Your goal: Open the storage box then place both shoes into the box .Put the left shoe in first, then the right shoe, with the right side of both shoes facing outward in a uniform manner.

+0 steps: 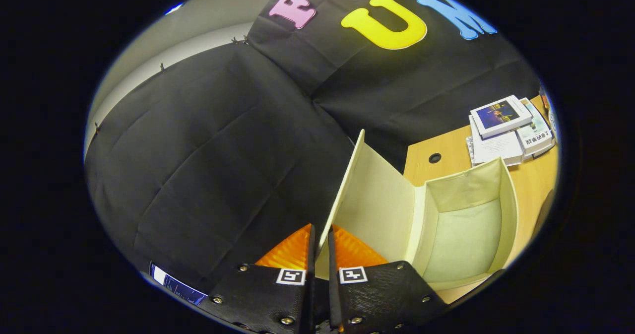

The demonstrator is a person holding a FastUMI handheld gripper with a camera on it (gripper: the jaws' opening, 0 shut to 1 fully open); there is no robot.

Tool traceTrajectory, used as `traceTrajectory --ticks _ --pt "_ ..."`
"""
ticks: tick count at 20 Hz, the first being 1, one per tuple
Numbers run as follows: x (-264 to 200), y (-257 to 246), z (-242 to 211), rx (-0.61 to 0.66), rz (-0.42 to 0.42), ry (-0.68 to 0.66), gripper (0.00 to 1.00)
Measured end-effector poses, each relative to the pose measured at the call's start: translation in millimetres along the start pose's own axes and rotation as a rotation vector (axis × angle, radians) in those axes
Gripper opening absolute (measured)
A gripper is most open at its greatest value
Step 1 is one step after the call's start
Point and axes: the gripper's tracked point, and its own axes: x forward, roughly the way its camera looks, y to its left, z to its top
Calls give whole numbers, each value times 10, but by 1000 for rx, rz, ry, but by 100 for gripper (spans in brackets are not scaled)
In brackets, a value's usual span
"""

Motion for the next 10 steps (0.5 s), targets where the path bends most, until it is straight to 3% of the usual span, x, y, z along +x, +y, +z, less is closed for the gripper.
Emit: traceTrajectory --ticks 2,4,6,9,10 --pt "22 41 -24 -18 13 11 11" --pt "3 49 16 -41 38 -3 22" --pt "-62 62 121 -79 45 -36 44" --pt "-243 -23 280 -175 17 -75 97" --pt "-354 -85 343 -208 1 -92 97"
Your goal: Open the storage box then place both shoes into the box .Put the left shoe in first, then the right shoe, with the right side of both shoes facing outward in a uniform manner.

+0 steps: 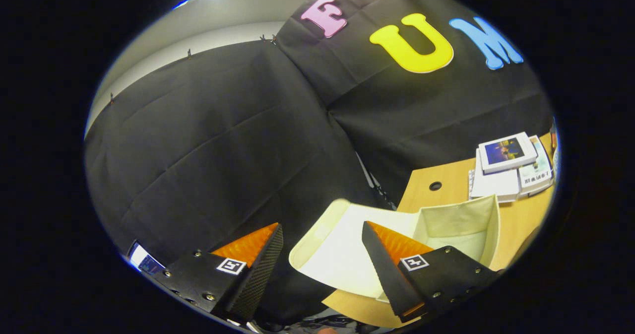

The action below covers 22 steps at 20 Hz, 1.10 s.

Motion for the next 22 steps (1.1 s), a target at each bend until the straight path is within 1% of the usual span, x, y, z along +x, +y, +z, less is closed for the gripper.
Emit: traceTrajectory --ticks 4,7,11,17,22 --pt "-326 -352 171 -103 -82 -37 97" --pt "-585 -685 266 -140 -150 -49 97" --pt "-938 -1191 371 -186 -260 -69 97" --pt "-1442 -1986 398 -223 -420 -62 97" --pt "-1747 -2579 245 -251 -530 -21 97"
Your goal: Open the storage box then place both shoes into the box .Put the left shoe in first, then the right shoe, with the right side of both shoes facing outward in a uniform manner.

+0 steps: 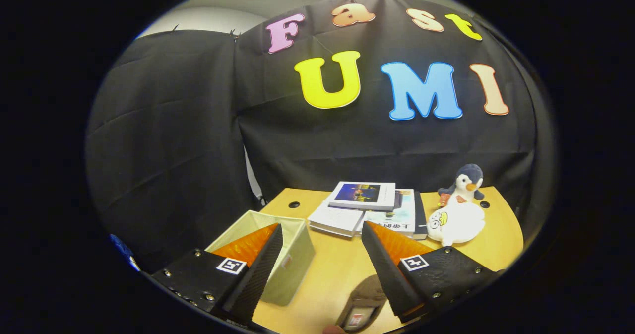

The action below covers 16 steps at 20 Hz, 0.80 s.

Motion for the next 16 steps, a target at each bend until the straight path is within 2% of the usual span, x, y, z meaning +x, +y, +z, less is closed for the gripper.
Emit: traceTrajectory --ticks 7,16 --pt "78 -513 -473 7 -73 82 98" --pt "97 -919 -1169 10 -127 196 98"
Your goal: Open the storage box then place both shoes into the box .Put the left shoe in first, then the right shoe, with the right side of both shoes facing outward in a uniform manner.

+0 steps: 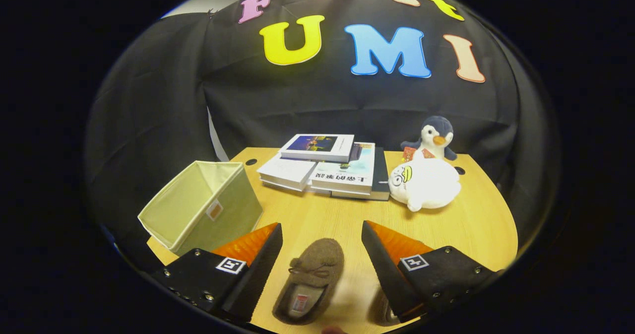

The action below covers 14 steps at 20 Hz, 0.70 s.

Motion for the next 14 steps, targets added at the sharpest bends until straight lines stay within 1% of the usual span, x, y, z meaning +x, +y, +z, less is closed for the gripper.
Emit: traceTrajectory --ticks 7,14 --pt "117 -147 -503 23 -22 105 98" --pt "78 -138 -913 21 -7 194 98"
